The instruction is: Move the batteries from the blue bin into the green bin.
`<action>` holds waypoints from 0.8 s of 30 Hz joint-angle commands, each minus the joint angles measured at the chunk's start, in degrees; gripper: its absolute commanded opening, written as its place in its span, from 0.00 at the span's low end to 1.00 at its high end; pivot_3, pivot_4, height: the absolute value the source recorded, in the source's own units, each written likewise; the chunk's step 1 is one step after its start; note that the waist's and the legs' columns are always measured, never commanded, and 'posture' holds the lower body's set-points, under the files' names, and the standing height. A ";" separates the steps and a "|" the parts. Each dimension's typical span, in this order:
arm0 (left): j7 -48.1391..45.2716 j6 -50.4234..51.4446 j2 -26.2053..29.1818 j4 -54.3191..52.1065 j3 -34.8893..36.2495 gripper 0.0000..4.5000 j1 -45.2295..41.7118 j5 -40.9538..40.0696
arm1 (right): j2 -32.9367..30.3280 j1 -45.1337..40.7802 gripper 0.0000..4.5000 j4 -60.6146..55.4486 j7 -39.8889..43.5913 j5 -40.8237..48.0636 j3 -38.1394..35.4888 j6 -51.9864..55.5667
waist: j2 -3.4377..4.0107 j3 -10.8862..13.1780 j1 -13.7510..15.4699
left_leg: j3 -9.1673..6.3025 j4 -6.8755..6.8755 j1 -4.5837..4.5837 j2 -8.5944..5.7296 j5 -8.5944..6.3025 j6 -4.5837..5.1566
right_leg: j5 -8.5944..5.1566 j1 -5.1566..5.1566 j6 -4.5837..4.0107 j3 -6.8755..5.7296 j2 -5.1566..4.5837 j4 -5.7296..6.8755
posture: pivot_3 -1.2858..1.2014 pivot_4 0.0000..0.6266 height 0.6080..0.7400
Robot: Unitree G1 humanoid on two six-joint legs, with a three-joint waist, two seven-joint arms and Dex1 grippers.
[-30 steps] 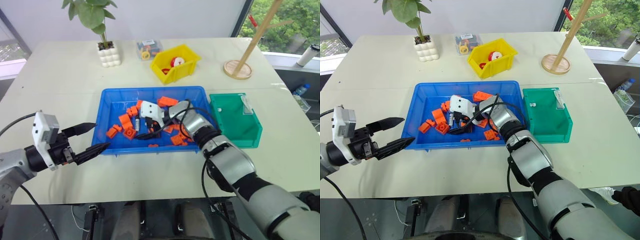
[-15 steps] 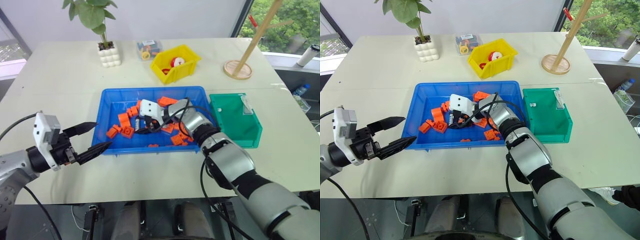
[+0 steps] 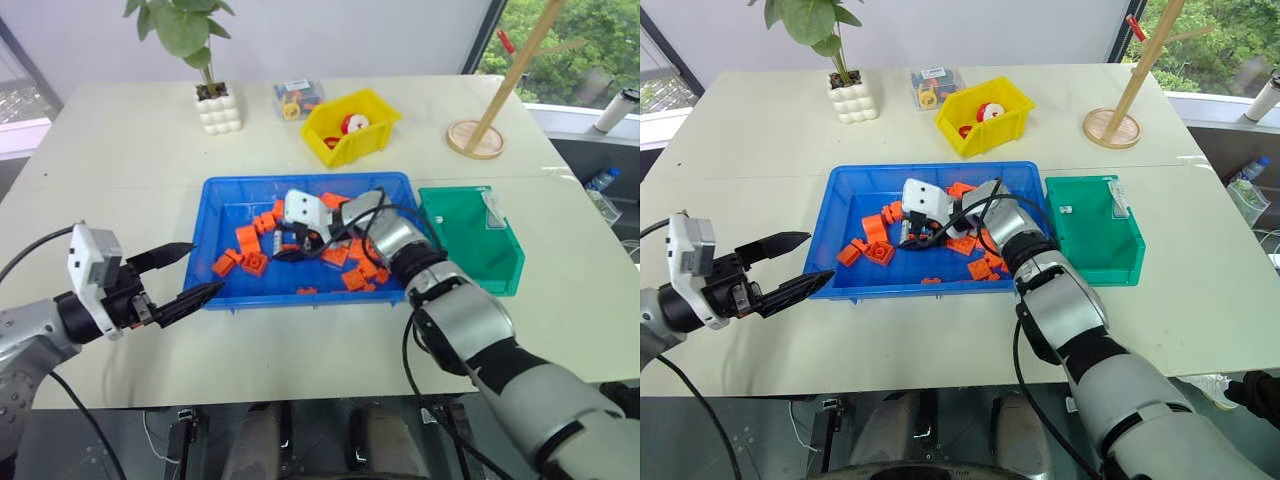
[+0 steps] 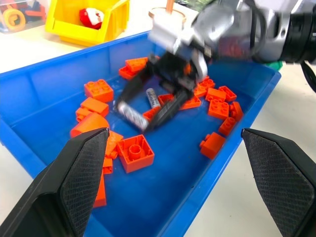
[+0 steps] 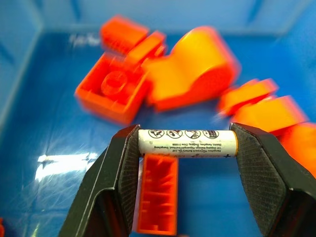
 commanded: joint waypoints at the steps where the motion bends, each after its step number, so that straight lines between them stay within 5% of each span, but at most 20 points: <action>1: -1.23 -1.40 0.14 0.05 -0.84 1.00 -1.43 0.13 | -2.01 -3.47 0.50 -6.18 1.18 3.15 -3.05 2.17 | 0.00 0.00 0.02 | 0.00 0.00 0.00 0.00 0.00 0.00 | 0.00 0.00 0.00 0.00 0.00 0.00 | 0.52 0.24 1.00; 10: -4.71 -2.99 -0.74 4.64 -10.06 1.00 -10.09 3.25 | -16.90 -0.46 0.50 -19.82 4.45 6.86 -7.80 10.07 | -0.01 -0.01 1.17 | 0.02 0.03 -0.04 -0.06 0.00 0.01 | 0.00 0.01 0.00 0.00 -0.06 -0.01 | 0.52 0.24 1.00; 24: -11.73 -11.67 -5.97 24.54 -20.59 1.00 -27.81 12.55 | -40.02 21.68 0.50 -53.85 0.16 13.45 -19.30 34.08 | -0.01 0.00 1.93 | 0.15 0.05 -0.02 0.00 -0.01 0.04 | 0.00 0.04 0.00 -0.02 -0.05 -0.05 | 0.52 0.24 1.00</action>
